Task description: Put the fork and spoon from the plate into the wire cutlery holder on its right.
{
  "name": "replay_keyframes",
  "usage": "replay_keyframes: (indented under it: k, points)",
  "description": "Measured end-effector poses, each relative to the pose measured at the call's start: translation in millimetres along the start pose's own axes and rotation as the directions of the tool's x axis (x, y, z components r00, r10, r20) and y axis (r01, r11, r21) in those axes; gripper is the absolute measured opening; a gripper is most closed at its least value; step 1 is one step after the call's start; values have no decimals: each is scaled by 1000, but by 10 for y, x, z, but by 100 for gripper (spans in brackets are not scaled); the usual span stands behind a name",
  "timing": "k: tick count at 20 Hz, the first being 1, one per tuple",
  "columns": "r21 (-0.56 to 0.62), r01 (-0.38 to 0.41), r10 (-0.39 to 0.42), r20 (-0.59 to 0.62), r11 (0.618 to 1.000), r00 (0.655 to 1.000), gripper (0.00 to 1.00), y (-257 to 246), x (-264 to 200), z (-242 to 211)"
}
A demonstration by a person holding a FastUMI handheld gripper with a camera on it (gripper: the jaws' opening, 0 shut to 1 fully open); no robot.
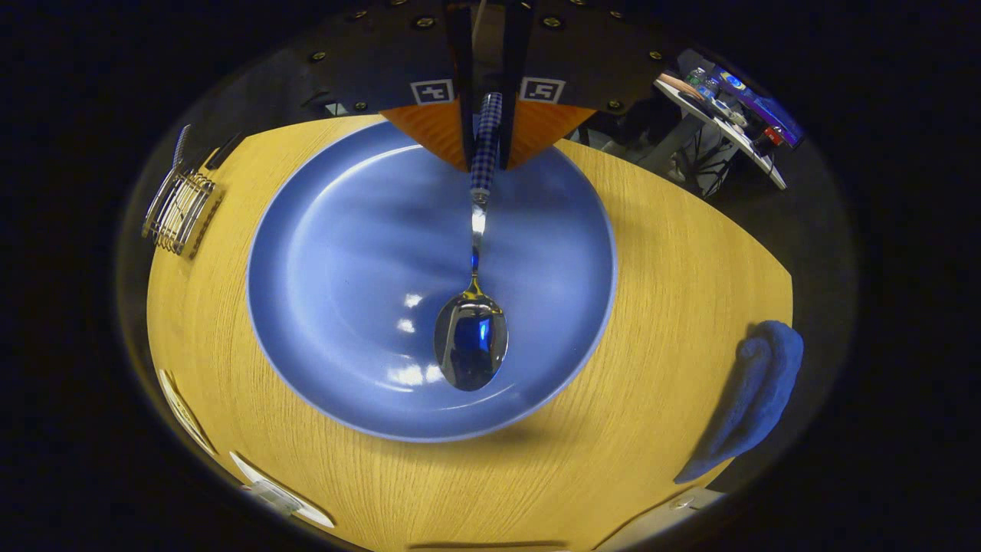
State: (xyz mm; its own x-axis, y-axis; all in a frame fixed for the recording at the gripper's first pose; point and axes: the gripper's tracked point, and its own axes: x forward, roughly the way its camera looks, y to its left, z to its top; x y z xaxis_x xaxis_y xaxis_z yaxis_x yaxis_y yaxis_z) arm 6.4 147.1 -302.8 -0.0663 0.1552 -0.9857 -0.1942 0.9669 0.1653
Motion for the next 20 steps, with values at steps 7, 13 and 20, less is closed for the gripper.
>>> replay_keyframes:
  k: [7,13,20]
  points:
    - [-70,55,-53,28,996,998,11,-145,-196,43]
    - [-188,66,-62,28,980,998,11,-364,-346,-76]
    - [-217,69,-67,16,974,998,11,-798,-686,-219]
